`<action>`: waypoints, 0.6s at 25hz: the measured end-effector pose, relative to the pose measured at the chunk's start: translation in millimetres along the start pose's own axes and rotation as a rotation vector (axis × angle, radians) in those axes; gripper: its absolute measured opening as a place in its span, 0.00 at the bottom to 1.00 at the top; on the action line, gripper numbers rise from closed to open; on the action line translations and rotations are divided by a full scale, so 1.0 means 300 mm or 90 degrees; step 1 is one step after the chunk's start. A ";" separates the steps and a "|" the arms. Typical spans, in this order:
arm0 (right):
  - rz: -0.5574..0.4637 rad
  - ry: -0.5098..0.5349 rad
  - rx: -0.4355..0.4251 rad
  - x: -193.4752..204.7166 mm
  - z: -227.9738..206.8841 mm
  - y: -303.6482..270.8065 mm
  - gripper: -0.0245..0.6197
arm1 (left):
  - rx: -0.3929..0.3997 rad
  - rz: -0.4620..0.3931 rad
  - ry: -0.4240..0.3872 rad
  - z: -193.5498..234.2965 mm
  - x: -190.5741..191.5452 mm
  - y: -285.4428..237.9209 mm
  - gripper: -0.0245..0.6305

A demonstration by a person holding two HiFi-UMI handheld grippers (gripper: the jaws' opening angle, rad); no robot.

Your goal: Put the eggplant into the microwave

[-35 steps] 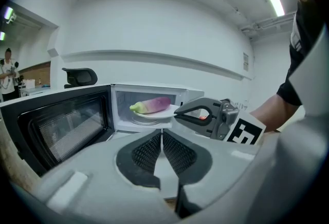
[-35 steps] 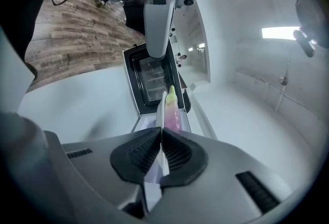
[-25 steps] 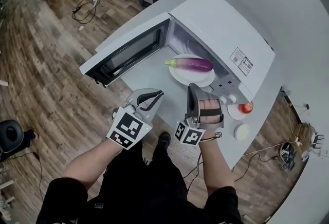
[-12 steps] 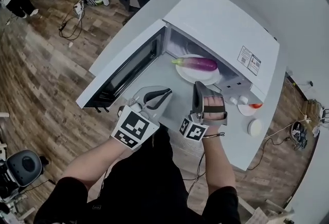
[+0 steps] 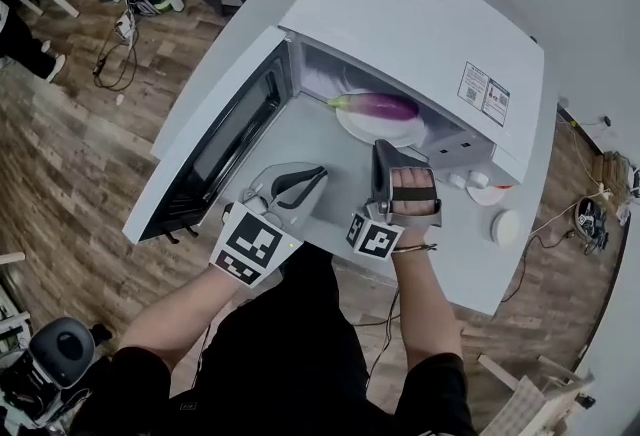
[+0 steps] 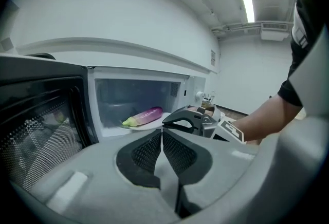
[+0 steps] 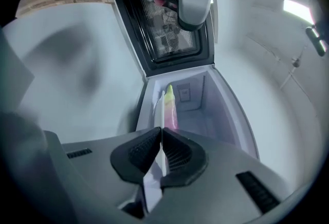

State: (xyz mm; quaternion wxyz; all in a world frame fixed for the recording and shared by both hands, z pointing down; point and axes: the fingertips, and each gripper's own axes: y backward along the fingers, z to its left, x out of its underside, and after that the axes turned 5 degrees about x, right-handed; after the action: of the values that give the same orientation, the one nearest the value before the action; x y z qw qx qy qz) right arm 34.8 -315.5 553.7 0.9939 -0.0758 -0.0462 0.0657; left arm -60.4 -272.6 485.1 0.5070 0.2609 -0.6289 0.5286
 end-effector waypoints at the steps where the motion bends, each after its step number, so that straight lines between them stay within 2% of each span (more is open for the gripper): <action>1: 0.003 -0.004 0.000 0.001 0.003 -0.007 0.08 | 0.003 0.001 0.000 0.003 0.004 -0.011 0.07; 7: 0.022 -0.024 -0.014 0.025 0.019 -0.053 0.08 | 0.006 0.003 0.006 0.028 0.010 -0.056 0.07; 15: 0.016 -0.050 -0.082 0.002 0.033 -0.120 0.08 | 0.008 0.013 0.011 0.054 0.003 -0.082 0.07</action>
State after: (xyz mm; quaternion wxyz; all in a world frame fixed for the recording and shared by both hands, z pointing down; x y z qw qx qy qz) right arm 38.8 -349.1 569.1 0.9835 -0.1373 -0.0882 0.0780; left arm -45.3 -294.9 496.8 0.5055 0.2529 -0.6239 0.5397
